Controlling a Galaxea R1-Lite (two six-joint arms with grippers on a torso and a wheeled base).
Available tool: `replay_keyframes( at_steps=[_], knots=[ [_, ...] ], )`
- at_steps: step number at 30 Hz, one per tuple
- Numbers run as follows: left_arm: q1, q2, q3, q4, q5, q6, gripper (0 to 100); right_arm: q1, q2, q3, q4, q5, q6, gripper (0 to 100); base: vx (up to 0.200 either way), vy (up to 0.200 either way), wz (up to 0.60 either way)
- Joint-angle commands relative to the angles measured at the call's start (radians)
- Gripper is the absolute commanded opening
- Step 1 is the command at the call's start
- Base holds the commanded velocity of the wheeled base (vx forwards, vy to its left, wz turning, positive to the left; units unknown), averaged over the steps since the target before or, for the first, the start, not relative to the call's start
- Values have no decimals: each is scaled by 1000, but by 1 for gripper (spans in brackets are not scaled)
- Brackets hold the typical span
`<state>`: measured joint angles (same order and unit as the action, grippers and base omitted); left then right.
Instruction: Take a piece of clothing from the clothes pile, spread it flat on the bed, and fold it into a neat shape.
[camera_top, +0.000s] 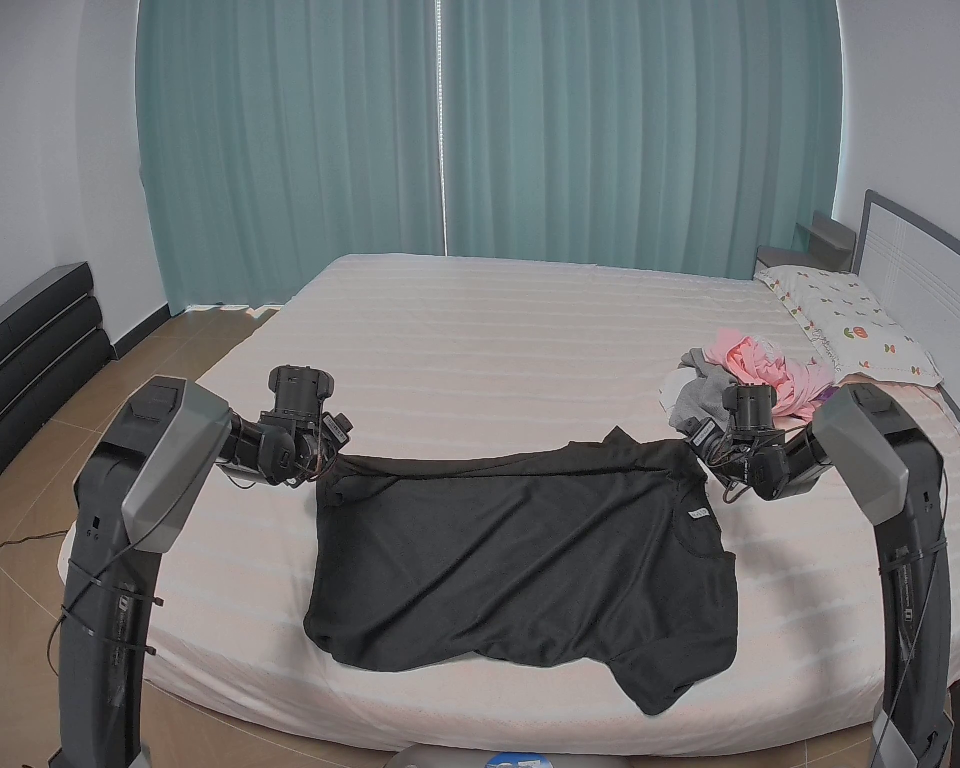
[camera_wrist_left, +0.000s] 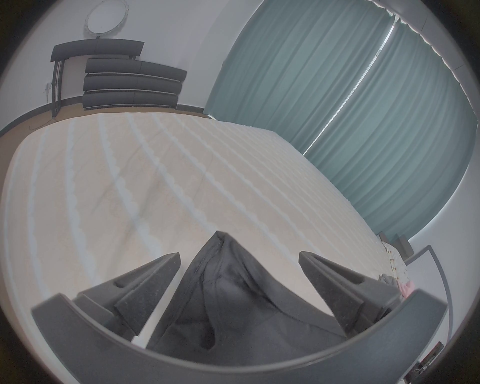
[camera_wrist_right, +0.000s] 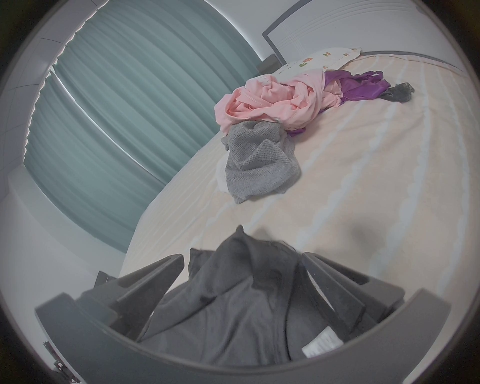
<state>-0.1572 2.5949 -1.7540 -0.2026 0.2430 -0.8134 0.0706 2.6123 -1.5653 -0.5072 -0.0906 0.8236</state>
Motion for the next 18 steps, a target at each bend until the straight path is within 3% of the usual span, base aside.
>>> replay_keyframes(
  at_steps=[1,10,18],
  knots=[
    [19,-286,294,-6,-87,-23,100,-8,-291,347,-140,111,-1,100,0,0,0],
    [-18,-555,712,-8,-177,-47,100,34,-515,791,-237,193,-4,100,0,0,0],
    [-85,-667,966,-49,-240,-141,100,74,-552,1002,-335,206,5,100,0,0,0]
  ],
)
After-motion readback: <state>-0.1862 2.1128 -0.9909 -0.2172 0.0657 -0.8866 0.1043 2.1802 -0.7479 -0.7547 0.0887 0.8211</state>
